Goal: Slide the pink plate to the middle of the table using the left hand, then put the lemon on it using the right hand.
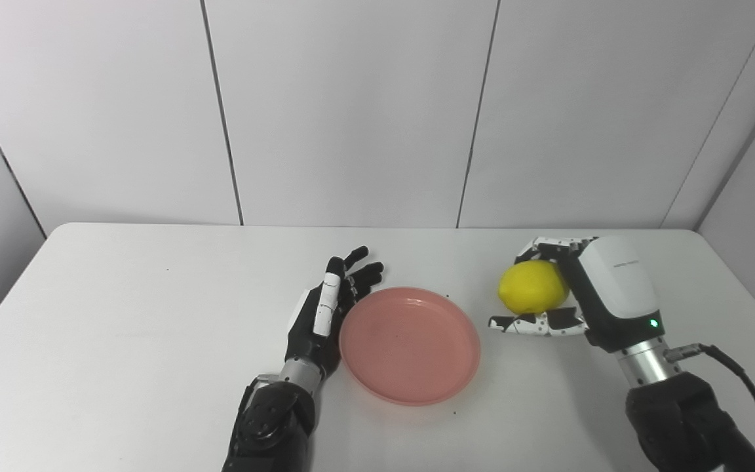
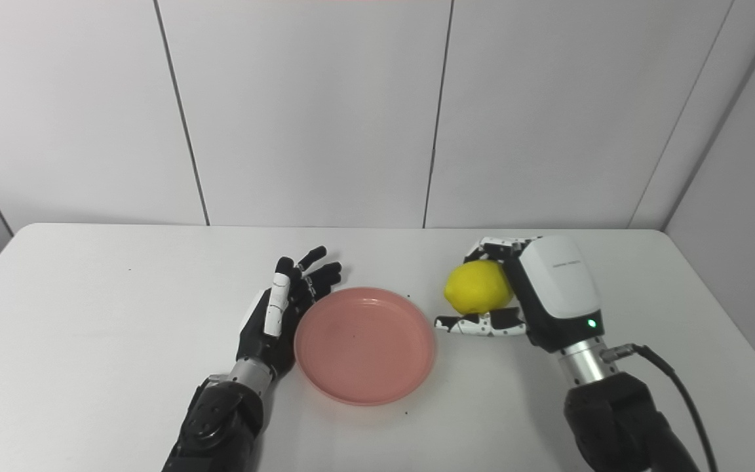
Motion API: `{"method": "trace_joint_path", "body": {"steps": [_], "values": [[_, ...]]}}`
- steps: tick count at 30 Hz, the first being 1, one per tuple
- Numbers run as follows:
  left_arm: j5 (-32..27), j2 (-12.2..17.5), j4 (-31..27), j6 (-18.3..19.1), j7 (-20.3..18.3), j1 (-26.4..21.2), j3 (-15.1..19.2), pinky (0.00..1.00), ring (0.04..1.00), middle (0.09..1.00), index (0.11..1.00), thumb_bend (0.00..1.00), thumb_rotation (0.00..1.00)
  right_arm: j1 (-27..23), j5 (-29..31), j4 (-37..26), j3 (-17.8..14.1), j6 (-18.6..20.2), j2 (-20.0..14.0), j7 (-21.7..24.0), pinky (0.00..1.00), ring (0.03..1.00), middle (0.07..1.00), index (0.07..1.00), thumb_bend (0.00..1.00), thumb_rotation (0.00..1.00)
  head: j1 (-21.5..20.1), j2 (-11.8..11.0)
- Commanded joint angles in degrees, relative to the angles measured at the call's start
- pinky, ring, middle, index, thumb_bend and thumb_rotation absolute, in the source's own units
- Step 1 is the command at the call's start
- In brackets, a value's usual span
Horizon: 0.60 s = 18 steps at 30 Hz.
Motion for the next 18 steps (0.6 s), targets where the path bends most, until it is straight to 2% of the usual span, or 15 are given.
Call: {"method": "trace_joint_path", "body": {"steps": [1, 8, 11, 15, 18], "values": [[0.4, 0.5, 2.7, 3.0, 1.1, 2.5, 0.5, 0.96, 0.837, 0.790, 0.840, 0.91, 0.93, -3.0, -1.0, -0.6, 0.5, -2.4, 0.5, 0.2, 0.14, 0.190, 0.269, 0.350, 0.63, 0.44, 0.0, 0.0], [0.6, 0.7, 2.3, 3.1, 0.9, 2.8, 0.5, 0.97, 0.849, 0.802, 0.847, 0.90, 0.93, -6.3, -3.4, 2.0, 4.5, -2.9, 3.8, 2.1, 0.15, 0.210, 0.291, 0.376, 0.65, 0.46, 0.3, 0.2], [0.7, 0.7, 2.2, 3.1, 1.2, 2.9, 0.5, 0.96, 0.849, 0.802, 0.845, 0.91, 0.93, -7.2, -4.2, 2.4, 5.6, -2.3, 4.6, 3.6, 0.15, 0.210, 0.291, 0.380, 0.65, 0.49, 0.3, 0.2], [0.9, 0.8, 2.2, 3.1, 1.1, 3.0, 0.3, 0.97, 0.858, 0.799, 0.849, 0.90, 0.94, -8.8, -4.4, 4.1, 7.2, -2.8, 5.8, 5.3, 0.15, 0.215, 0.297, 0.398, 0.64, 0.47, 0.5, 0.2], [0.8, 0.7, 2.3, 3.2, 1.2, 3.1, 0.3, 0.99, 0.859, 0.794, 0.850, 0.91, 0.94, -9.7, -4.9, 5.8, 8.3, -3.7, 6.1, 4.9, 0.16, 0.220, 0.295, 0.392, 0.64, 0.48, 0.6, 0.2]]}}
